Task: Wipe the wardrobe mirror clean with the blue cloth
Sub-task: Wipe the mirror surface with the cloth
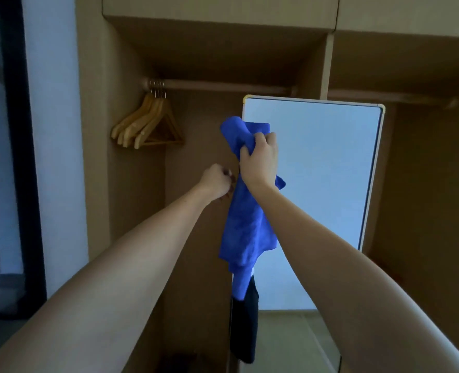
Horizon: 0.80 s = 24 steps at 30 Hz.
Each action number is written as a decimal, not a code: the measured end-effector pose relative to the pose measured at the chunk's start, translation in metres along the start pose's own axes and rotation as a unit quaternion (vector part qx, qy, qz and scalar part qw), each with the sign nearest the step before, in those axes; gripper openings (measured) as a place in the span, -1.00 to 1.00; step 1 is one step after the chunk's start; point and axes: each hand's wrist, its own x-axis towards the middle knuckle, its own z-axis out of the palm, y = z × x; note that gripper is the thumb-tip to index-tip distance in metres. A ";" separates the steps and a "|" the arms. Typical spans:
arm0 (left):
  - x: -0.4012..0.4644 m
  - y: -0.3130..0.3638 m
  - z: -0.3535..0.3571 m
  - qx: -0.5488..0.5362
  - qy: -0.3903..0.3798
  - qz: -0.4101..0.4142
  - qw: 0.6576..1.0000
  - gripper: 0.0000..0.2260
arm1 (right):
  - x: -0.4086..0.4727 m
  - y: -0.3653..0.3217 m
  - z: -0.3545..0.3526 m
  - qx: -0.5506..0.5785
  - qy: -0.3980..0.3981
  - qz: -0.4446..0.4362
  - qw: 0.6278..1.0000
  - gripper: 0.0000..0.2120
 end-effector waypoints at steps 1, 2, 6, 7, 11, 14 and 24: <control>-0.004 -0.005 0.000 0.011 -0.007 0.003 1.000 -0.78 | -0.009 0.002 0.000 0.007 -0.003 0.022 1.000 -0.90; -0.010 -0.010 0.000 0.022 -0.016 0.008 1.000 -0.78 | -0.018 0.004 0.000 0.012 -0.010 0.043 0.999 -0.91; -0.030 -0.029 0.007 0.041 -0.050 0.011 0.998 -0.78 | -0.052 0.011 -0.007 0.022 -0.039 0.122 0.992 -0.95; -0.034 -0.035 0.010 0.044 -0.064 0.011 0.997 -0.79 | -0.061 0.013 -0.009 0.021 -0.048 0.141 0.989 -0.95; -0.054 -0.057 0.031 0.039 -0.118 0.002 0.992 -0.78 | -0.094 0.029 -0.024 0.018 -0.090 0.229 0.969 -0.97; -0.077 -0.065 0.050 0.006 -0.148 0.000 0.989 -0.76 | -0.119 0.049 -0.043 0.024 -0.114 0.273 0.955 -0.98; -0.129 -0.072 0.119 -0.006 -0.226 -0.026 0.974 -0.78 | -0.183 0.112 -0.116 0.134 -0.082 0.428 0.890 -0.83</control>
